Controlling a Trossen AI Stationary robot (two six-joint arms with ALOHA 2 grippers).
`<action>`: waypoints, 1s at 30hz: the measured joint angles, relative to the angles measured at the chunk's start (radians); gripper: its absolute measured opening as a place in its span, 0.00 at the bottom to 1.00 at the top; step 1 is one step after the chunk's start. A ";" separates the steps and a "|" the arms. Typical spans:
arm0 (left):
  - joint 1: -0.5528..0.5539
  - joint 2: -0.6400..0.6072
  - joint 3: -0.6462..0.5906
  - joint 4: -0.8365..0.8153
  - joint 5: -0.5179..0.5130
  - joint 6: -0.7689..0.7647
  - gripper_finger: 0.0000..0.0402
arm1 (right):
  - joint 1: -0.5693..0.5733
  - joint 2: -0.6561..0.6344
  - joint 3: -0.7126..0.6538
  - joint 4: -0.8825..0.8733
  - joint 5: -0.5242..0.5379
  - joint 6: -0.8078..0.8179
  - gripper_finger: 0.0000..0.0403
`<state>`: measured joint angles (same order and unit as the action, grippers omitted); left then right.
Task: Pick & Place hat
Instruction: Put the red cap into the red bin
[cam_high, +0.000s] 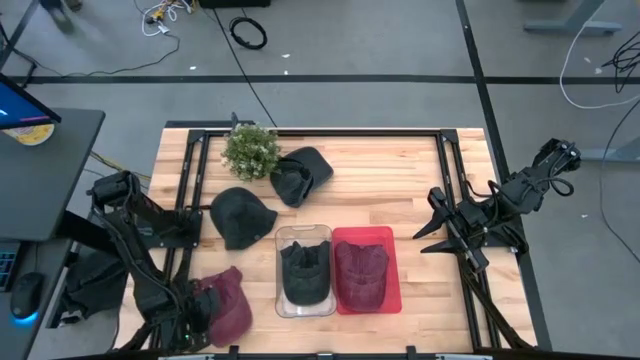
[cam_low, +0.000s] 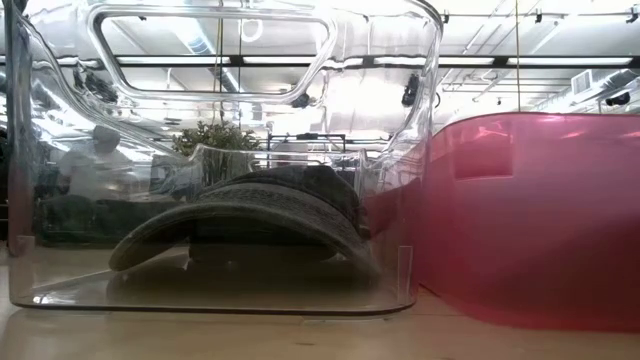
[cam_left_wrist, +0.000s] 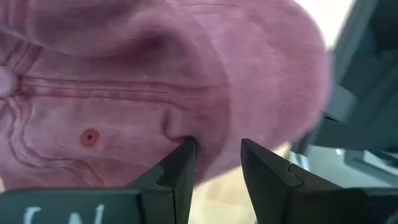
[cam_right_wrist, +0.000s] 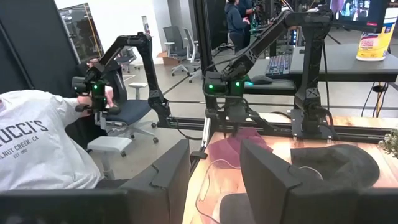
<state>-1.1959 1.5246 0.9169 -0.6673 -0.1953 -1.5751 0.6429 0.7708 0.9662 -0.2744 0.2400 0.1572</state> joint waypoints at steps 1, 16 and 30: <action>0.000 0.000 -0.012 0.001 0.000 -0.009 0.34 | 0.000 0.000 0.000 0.001 0.000 0.003 0.36; 0.016 0.000 -0.002 0.002 -0.012 0.095 0.04 | 0.000 0.004 0.000 0.003 0.000 0.008 0.36; 0.021 -0.090 0.001 -0.046 -0.046 0.195 0.00 | -0.008 0.047 0.001 0.067 -0.001 -0.050 0.36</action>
<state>-1.1744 1.4349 0.9180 -0.7137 -0.2408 -1.3803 0.6346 0.8181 0.9668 -0.2070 0.2394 0.1076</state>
